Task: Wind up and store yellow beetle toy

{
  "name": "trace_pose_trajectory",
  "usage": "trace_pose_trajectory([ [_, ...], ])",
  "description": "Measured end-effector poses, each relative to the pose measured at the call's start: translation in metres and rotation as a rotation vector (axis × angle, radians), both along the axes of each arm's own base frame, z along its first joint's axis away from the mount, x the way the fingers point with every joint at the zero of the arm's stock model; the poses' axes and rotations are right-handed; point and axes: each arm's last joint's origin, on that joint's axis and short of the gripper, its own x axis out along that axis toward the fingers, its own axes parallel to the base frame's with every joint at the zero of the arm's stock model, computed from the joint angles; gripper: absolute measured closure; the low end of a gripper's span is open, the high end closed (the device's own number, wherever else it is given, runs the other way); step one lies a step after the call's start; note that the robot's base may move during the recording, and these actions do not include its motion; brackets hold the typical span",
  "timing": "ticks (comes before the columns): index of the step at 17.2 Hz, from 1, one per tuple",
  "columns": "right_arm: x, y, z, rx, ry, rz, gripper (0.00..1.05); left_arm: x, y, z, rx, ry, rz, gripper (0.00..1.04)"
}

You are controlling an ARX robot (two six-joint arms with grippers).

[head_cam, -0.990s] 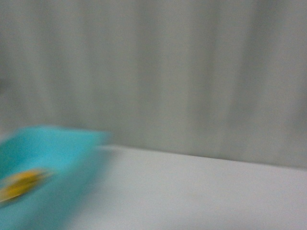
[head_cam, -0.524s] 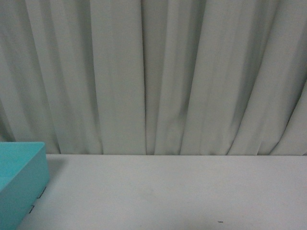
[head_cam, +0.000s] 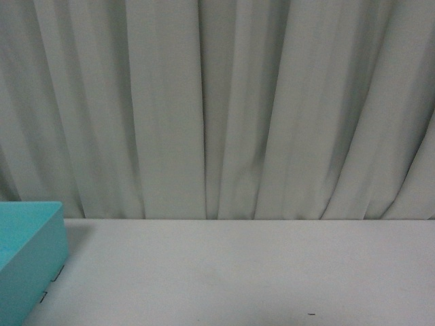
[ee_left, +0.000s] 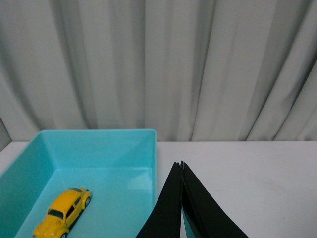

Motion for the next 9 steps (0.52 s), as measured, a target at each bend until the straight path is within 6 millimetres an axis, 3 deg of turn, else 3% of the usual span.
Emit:
trace_pose_trajectory([
  [9, 0.0, 0.0, 0.0, 0.0, 0.0, 0.0, 0.07, -0.0106, 0.0, 0.0004, 0.0, -0.003, 0.0, 1.03],
])
